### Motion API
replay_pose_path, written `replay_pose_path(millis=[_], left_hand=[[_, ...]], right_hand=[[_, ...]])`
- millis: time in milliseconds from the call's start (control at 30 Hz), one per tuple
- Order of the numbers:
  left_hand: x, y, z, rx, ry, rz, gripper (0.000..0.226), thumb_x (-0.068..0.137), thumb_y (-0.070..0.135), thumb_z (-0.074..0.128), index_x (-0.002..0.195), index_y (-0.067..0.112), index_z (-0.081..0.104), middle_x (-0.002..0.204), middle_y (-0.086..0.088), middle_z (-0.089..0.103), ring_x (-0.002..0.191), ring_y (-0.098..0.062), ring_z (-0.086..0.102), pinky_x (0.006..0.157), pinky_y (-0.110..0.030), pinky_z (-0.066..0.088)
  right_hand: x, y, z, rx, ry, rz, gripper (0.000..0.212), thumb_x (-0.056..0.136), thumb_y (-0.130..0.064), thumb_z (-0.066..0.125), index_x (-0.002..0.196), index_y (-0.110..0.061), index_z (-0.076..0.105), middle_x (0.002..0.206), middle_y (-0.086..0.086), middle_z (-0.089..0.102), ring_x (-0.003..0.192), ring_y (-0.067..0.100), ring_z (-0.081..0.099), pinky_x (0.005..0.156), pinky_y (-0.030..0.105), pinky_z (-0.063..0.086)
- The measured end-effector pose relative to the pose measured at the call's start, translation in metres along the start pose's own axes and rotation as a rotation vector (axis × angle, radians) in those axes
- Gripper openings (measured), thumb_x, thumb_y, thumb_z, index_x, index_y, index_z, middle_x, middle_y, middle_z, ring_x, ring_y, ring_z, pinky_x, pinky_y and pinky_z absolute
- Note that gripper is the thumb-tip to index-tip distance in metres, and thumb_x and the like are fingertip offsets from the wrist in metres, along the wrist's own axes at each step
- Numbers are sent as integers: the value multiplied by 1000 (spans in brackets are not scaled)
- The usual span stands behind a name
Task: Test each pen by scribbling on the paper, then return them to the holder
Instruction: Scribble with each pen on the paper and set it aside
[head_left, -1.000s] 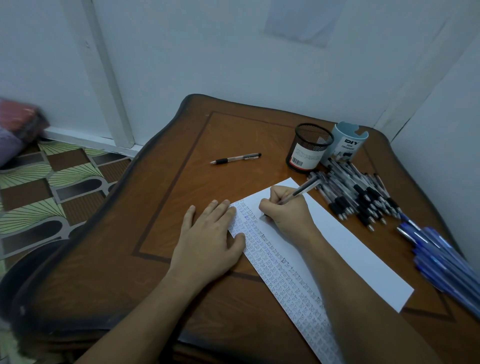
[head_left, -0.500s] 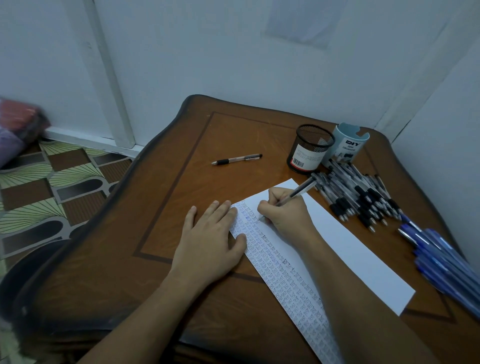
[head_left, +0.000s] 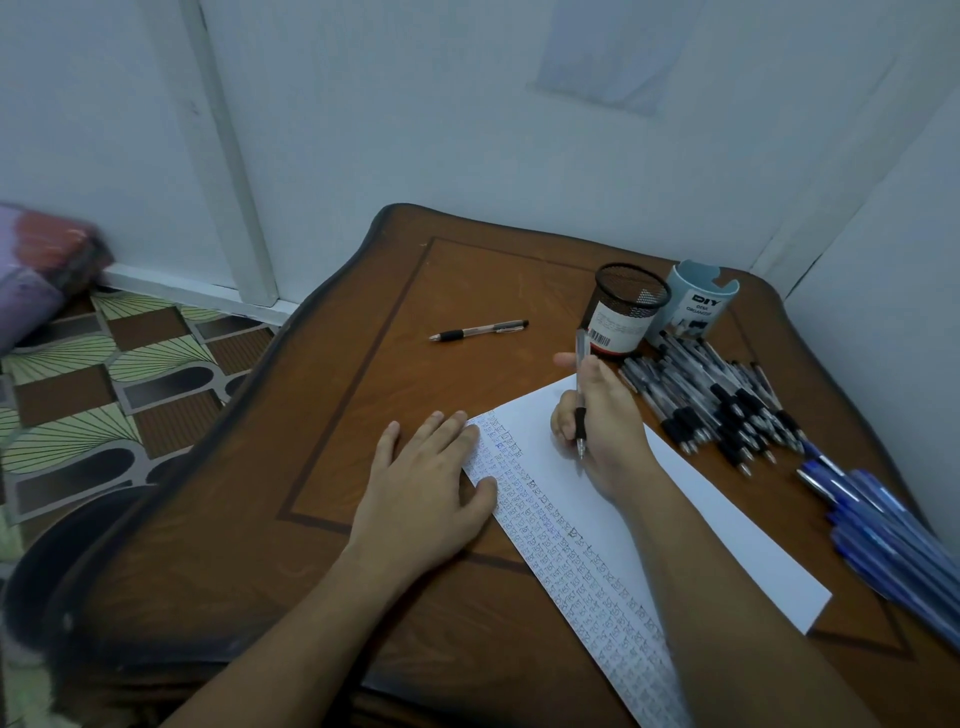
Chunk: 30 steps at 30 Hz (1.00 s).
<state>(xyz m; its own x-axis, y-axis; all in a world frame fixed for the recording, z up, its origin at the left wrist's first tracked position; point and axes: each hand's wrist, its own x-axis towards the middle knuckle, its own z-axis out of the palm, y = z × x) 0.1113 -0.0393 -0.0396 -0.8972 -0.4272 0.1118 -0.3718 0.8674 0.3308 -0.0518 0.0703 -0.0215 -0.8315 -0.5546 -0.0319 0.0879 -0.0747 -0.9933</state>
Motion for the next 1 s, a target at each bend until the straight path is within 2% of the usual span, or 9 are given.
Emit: replay_pose_path(millis=[133, 233, 300, 433, 567, 667, 800, 900, 1000], left_hand=[[0, 0, -1, -5, -19, -19, 83, 77, 65, 9, 150, 33, 33, 161, 15, 21, 149, -3, 10, 120, -40, -3], [0, 2, -3, 8, -40, -28, 82, 79, 64, 10, 152, 33, 29, 161, 15, 18, 149, -3, 8, 120, -39, -4], [0, 2, -3, 23, -46, -27, 80, 80, 64, 11, 153, 34, 26, 162, 16, 16, 149, -2, 6, 120, -38, -5], [-1, 2, -4, 22, -45, -21, 94, 69, 67, -1, 153, 34, 26, 162, 16, 16, 149, -2, 6, 120, -38, -4], [-2, 2, -5, -7, -29, -25, 95, 68, 67, 1, 152, 33, 29, 161, 16, 18, 149, -2, 8, 120, -38, -3], [-2, 3, -5, 10, -30, -22, 95, 68, 67, 0, 152, 34, 27, 161, 17, 16, 148, 0, 6, 120, -37, -4], [-2, 3, -5, -16, -22, -20, 95, 68, 67, 2, 152, 33, 30, 161, 16, 18, 149, -1, 7, 120, -38, -3], [-2, 2, -5, -16, -17, -18, 94, 69, 67, 2, 152, 32, 31, 161, 16, 19, 149, -2, 9, 120, -39, -3], [-2, 2, -5, -14, -22, -18, 94, 69, 67, 1, 152, 33, 29, 161, 17, 17, 149, -1, 8, 120, -39, -4]], right_hand=[[-1, -9, -4, 48, -38, 55, 38, 106, -41, 37, 125, -17, 59, 48, 2, 41, 44, 13, 38, 46, 26, 27], [-1, -20, -7, 81, -48, 127, 39, 106, -46, 37, 125, -25, 63, 47, 1, 38, 40, 11, 31, 46, 27, 20], [-1, -27, -10, 60, -45, 138, 43, 106, -47, 32, 124, -23, 64, 46, 1, 36, 38, 10, 28, 43, 25, 18], [-5, -38, -15, -28, -33, 119, 35, 109, -34, 32, 112, -13, 60, 47, 4, 37, 38, 13, 29, 44, 25, 19], [-14, -36, -22, -149, -5, 95, 24, 108, -23, 37, 103, -11, 57, 49, 4, 44, 41, 15, 34, 48, 28, 22], [-14, -37, -33, -358, 47, 129, 17, 106, -23, 44, 106, -14, 58, 59, -1, 56, 50, 13, 47, 51, 27, 33], [0, -48, -59, -758, 174, 86, 12, 102, -20, 50, 109, -18, 60, 89, 1, 63, 70, 10, 52, 61, 27, 41], [12, -55, -81, -1148, 248, -19, 25, 97, -15, 53, 120, -15, 62, 109, 7, 66, 91, 22, 59, 77, 34, 46], [18, -59, -92, -1545, 261, -35, 38, 95, -15, 51, 132, -12, 59, 124, 16, 61, 113, 34, 55, 88, 39, 46]])
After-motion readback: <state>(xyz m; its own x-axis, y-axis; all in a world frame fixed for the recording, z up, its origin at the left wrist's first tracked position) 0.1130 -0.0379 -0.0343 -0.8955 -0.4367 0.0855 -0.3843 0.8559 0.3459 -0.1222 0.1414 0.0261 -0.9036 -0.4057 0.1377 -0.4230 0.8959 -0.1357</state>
